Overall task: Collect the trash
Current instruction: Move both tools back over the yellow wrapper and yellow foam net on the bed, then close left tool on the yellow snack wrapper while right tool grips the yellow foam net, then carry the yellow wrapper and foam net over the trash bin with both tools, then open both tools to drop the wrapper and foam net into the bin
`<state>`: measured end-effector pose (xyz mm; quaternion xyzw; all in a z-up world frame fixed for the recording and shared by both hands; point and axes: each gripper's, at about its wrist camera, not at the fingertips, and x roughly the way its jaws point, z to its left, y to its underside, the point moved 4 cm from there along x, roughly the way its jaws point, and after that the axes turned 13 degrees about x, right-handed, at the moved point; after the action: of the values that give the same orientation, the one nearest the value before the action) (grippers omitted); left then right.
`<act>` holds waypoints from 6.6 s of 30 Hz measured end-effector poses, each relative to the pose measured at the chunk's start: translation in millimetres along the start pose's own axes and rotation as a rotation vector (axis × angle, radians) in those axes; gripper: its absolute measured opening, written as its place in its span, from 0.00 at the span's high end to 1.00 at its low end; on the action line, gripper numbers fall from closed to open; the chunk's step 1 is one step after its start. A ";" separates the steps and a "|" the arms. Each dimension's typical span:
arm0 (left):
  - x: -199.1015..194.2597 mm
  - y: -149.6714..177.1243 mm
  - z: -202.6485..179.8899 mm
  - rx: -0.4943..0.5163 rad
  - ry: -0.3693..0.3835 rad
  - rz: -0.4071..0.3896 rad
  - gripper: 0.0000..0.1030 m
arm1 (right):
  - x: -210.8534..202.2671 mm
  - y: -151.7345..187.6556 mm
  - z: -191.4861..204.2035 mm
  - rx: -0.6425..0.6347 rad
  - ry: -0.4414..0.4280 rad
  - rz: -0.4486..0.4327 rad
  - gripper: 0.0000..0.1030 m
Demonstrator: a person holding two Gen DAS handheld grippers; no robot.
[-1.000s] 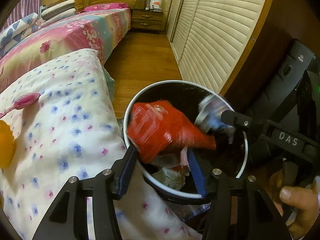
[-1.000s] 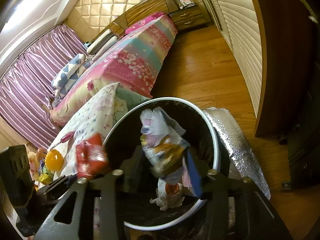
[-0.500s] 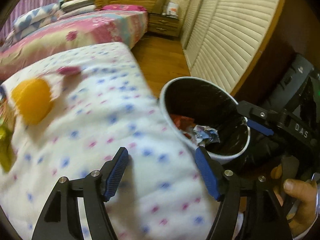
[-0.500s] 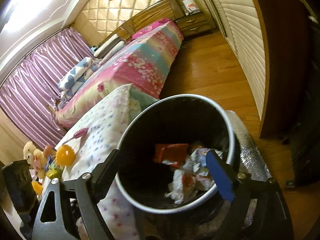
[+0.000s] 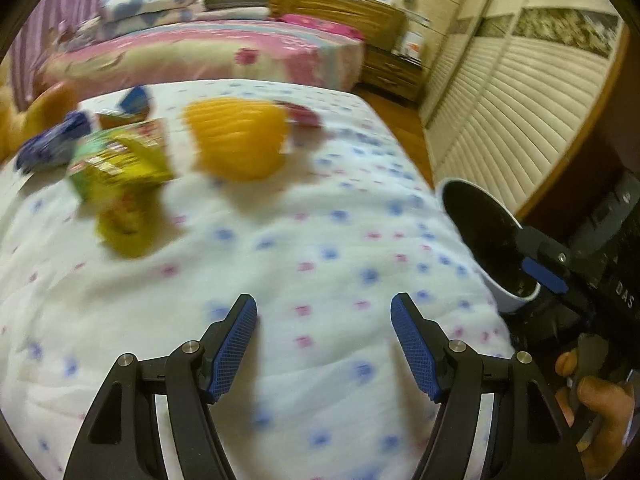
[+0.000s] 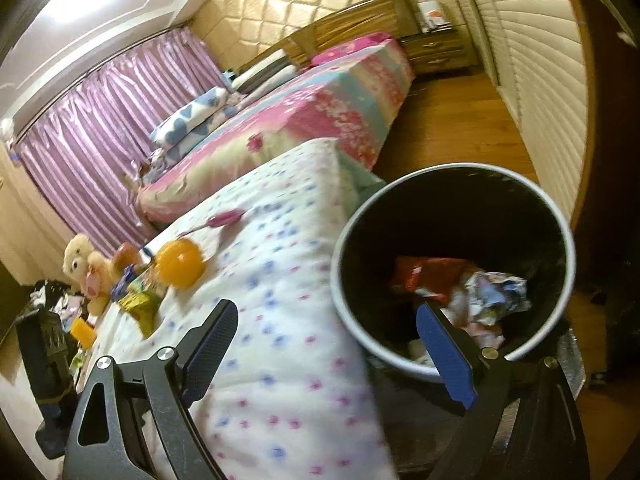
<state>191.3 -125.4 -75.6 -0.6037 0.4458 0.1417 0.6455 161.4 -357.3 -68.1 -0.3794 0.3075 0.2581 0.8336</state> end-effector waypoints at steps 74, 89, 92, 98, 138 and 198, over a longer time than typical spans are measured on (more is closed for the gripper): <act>-15.0 -2.5 97.7 -0.119 -0.058 -0.069 0.95 | 96.8 41.7 133.2 -0.199 -0.226 0.243 0.62; -18.2 -1.9 44.0 -0.044 0.036 -0.064 0.96 | 31.3 39.1 77.6 -0.127 -0.171 0.132 0.63; -15.2 -5.9 32.1 -0.021 0.053 -0.063 0.96 | 19.4 34.0 61.2 -0.102 -0.153 0.106 0.63; -7.0 -12.9 8.7 0.016 0.088 -0.062 0.96 | 2.6 24.0 33.5 -0.053 -0.117 0.065 0.63; 63.4 -61.3 -104.6 0.204 0.204 -0.017 0.96 | -32.1 -20.0 -75.9 0.112 0.033 -0.050 0.62; 95.0 -67.5 -107.7 0.196 0.180 0.041 0.51 | -20.4 -51.6 -95.1 0.143 0.105 -0.055 0.22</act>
<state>249.9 -272.2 -88.8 -0.5389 0.5256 0.0559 0.6559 151.7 -466.5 -79.0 -0.3404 0.3579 0.1920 0.8480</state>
